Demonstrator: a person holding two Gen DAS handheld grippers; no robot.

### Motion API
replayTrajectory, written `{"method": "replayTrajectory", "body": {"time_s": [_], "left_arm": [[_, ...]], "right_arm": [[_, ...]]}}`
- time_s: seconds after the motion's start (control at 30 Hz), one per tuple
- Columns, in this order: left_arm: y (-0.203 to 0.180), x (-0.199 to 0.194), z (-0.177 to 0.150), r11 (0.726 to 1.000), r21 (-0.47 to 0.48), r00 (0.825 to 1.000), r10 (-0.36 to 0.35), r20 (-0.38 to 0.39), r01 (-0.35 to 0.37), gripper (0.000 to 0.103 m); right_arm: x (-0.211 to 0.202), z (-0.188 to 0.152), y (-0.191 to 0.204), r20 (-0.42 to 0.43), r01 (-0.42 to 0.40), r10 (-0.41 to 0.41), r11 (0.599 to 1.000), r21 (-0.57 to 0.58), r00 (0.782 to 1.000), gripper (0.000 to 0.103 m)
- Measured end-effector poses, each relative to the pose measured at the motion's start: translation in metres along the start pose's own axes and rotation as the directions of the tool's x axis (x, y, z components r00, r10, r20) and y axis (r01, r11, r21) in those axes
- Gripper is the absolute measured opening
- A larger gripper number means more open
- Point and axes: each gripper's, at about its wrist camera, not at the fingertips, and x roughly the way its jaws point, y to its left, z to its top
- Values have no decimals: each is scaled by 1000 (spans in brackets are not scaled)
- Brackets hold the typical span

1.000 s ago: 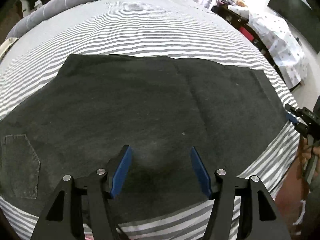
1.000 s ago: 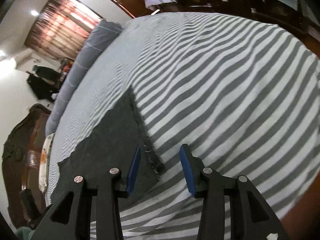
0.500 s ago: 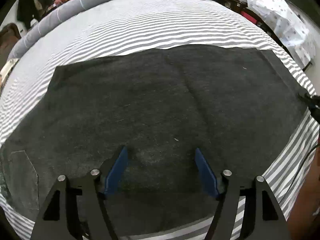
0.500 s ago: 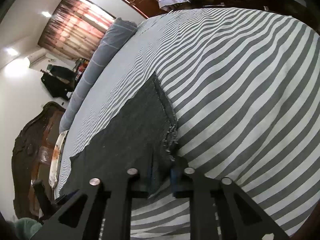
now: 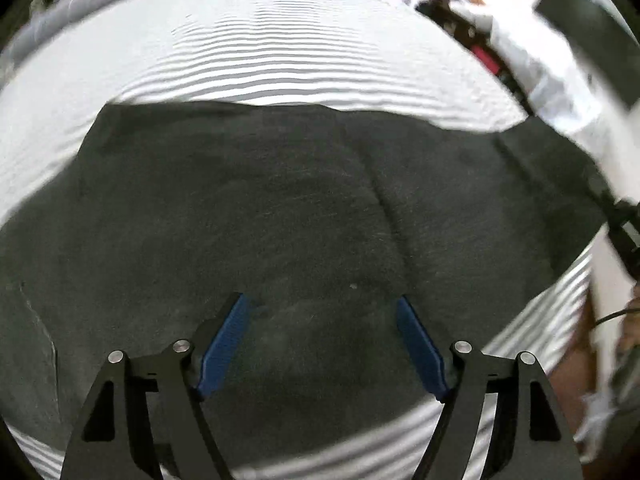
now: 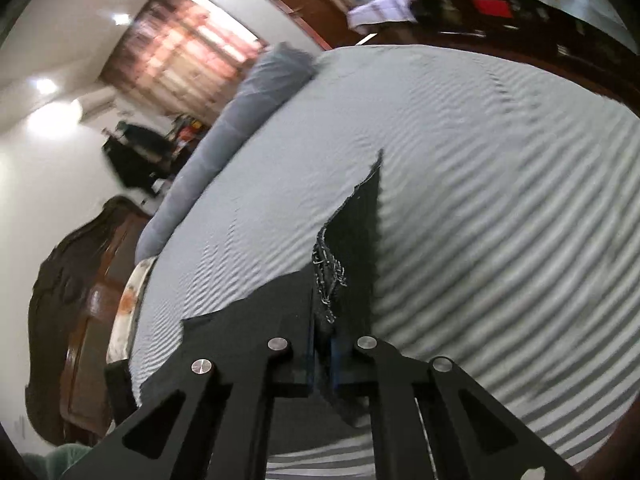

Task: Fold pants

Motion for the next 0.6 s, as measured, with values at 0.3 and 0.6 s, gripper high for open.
{"method": "replayTrajectory", "body": {"time_s": [0.3, 0.6], "left_arm": [[81, -85, -25, 991, -98, 994, -83, 68, 90, 76], [151, -108, -52, 967, -233, 992, -86, 93, 106, 76]], "right_arm": [[65, -26, 105, -141, -107, 87, 985, -137, 986, 7], [151, -102, 183, -352, -171, 74, 953, -251, 933, 7]]}}
